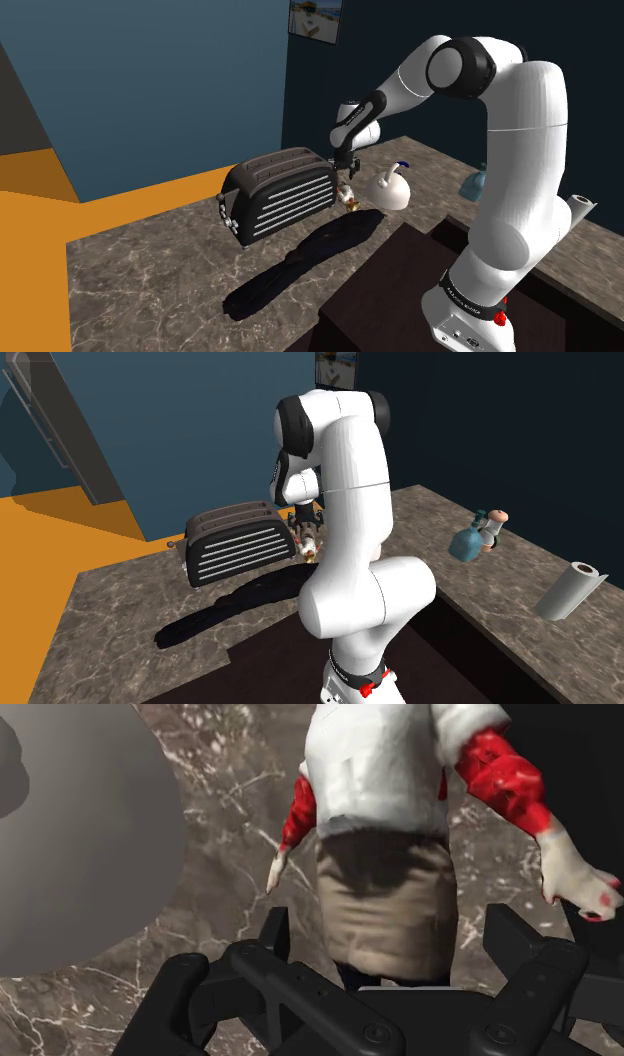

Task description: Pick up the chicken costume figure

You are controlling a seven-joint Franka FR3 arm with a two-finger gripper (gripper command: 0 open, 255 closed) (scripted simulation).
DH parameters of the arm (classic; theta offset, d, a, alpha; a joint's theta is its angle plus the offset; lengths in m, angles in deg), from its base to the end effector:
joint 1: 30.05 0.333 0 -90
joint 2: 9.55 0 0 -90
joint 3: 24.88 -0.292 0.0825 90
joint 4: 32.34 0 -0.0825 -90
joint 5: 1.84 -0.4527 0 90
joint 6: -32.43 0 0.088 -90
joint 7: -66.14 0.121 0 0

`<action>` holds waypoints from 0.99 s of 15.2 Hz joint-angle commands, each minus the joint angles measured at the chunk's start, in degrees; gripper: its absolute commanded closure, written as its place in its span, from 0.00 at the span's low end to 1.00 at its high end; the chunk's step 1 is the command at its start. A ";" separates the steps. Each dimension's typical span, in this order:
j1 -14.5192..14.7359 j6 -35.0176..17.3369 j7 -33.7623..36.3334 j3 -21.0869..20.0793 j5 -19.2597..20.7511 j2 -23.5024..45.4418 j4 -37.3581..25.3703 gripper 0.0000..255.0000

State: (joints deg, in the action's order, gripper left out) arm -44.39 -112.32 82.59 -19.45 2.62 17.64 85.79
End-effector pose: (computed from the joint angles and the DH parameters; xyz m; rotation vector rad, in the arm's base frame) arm 0.5819 -0.2124 0.1092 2.9358 -0.8412 -0.0177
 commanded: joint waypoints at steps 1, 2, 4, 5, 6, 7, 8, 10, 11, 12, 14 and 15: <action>0.06 -0.17 0.10 -0.02 0.00 0.19 -0.05 1.00; 0.08 -0.19 0.11 -0.03 0.00 0.18 -0.01 1.00; 0.09 -0.13 0.12 -0.02 0.01 0.07 0.04 1.00; 0.06 -0.15 0.10 -0.01 0.01 0.06 0.07 1.00; 0.04 -0.21 0.06 0.01 0.02 -0.09 0.27 1.00; 0.01 -0.15 0.02 0.02 0.03 -0.24 0.35 1.00; 0.03 -0.07 0.05 0.01 0.02 -0.23 0.26 1.00; 0.02 -0.19 0.05 -0.02 0.00 0.24 -0.09 1.00; 0.04 0.39 0.02 -0.01 0.01 -0.39 -0.03 1.00; 0.06 0.96 -0.02 0.01 0.03 -1.02 0.02 1.00; 0.10 2.14 -0.08 0.04 0.06 -2.26 0.08 1.00; 0.12 2.74 -0.12 0.05 0.07 -2.85 0.07 1.00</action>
State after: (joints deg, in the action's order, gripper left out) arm -44.31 -110.24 82.49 -19.39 2.70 15.34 85.89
